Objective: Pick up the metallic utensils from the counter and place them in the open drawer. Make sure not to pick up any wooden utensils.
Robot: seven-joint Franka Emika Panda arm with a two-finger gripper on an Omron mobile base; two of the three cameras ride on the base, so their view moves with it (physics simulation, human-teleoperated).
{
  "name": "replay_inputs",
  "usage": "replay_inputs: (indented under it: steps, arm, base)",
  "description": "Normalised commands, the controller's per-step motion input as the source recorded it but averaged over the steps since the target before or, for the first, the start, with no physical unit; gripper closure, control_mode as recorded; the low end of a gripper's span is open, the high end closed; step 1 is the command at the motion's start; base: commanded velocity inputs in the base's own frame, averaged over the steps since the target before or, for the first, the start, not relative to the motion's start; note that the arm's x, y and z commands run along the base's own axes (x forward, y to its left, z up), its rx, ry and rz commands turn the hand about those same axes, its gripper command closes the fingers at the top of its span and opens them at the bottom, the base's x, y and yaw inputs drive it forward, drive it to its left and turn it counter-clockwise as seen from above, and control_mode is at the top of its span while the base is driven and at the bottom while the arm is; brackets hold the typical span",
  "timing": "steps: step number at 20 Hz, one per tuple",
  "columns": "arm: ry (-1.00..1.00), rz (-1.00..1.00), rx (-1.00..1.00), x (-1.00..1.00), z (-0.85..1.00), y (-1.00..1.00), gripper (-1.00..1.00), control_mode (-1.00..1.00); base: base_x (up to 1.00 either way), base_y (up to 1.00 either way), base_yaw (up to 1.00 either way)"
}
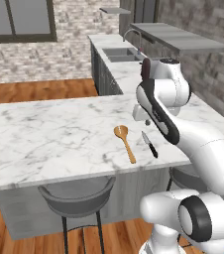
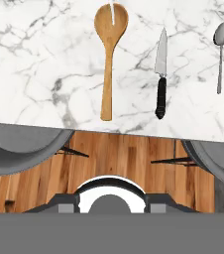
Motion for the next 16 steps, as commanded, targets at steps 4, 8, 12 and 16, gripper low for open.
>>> replay_inputs:
  steps: [4, 8, 12, 16]
  arm:
    - [0.0, 0.0, 0.0, -0.15, 0.0, 0.0, -1.0, -1.0]
    - [-0.01, 0.0, 0.0, -0.32, 0.0, 0.0, -1.0, -1.0]
    - [-0.06, 0.0, 0.0, -0.45, 0.0, 0.0, -1.0, -1.0]
    - [-0.02, 0.0, 0.0, -0.54, 0.0, 0.0, -1.0, -1.0]
  base:
    - [0.0, 0.0, 0.0]
    - [0.0, 0.0, 0.0]
    - [0.0, 0.0, 0.0]
    - [0.0, 0.0, 0.0]
